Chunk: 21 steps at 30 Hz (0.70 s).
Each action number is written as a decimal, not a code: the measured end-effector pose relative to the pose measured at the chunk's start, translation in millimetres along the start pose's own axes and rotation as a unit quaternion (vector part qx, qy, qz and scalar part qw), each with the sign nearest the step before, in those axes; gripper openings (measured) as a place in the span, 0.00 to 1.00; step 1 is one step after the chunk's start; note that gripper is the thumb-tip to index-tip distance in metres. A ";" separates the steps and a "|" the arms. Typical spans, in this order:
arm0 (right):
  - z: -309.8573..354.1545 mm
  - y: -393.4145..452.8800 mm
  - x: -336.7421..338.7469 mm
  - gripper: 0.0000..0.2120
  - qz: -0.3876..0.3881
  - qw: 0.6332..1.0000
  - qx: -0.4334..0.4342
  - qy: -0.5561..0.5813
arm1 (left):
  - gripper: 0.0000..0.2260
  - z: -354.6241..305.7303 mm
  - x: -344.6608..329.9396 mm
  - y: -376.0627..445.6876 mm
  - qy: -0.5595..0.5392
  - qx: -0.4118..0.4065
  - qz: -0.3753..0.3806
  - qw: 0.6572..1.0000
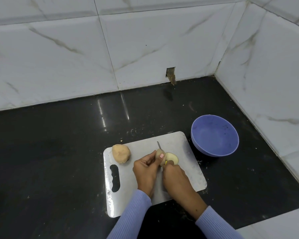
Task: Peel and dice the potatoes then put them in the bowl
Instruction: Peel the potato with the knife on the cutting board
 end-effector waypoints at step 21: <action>-29.3 -24.5 -26.8 0.08 0.009 0.989 0.038 -0.143 | 0.18 0.3 2.7 -2.2 0.021 -0.032 -0.027 0.999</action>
Point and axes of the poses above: each hand's wrist, its own y-axis towards the middle knuckle, its own x-axis out of the back of the hand, z = x × y, the point moved 6 cm from there along y, towards the middle knuckle, and after that the axes turned 2 degrees about -z, right-handed, at the moved point
